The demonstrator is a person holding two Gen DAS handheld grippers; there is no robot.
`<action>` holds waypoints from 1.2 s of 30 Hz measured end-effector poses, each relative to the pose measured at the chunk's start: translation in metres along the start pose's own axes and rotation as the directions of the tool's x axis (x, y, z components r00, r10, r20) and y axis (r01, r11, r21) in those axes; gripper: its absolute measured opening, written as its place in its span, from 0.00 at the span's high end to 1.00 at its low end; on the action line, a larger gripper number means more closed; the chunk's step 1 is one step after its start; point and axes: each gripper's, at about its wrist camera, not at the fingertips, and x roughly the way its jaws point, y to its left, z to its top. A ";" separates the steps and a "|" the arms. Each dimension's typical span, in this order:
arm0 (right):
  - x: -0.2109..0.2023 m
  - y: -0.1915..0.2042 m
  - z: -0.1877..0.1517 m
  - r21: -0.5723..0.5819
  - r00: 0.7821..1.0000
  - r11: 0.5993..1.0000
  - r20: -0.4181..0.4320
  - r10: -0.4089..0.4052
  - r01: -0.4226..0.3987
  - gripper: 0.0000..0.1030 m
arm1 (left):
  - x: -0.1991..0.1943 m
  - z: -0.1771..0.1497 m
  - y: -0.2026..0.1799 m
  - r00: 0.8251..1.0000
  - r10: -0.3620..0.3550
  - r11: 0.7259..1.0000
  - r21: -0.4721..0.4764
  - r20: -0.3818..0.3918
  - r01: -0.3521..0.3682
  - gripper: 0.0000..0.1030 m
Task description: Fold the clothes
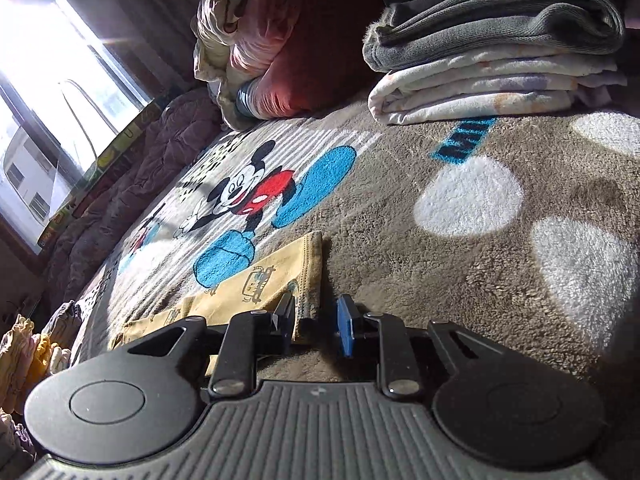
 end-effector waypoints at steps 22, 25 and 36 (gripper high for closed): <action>0.068 0.136 -0.026 -0.420 0.966 0.873 -0.174 0.192 -0.249 0.69 | 0.010 0.004 0.023 1.000 -0.009 0.998 -0.067 -0.021 0.007 0.31; 0.080 0.142 -0.027 -0.421 0.965 0.875 -0.207 0.162 -0.237 0.72 | 0.015 0.004 0.025 0.999 -0.007 0.997 -0.072 -0.033 0.004 0.31; 0.085 0.142 -0.029 -0.435 0.979 0.881 -0.164 0.124 -0.184 0.68 | 0.013 0.008 0.037 1.000 -0.009 0.993 -0.116 -0.026 0.006 0.31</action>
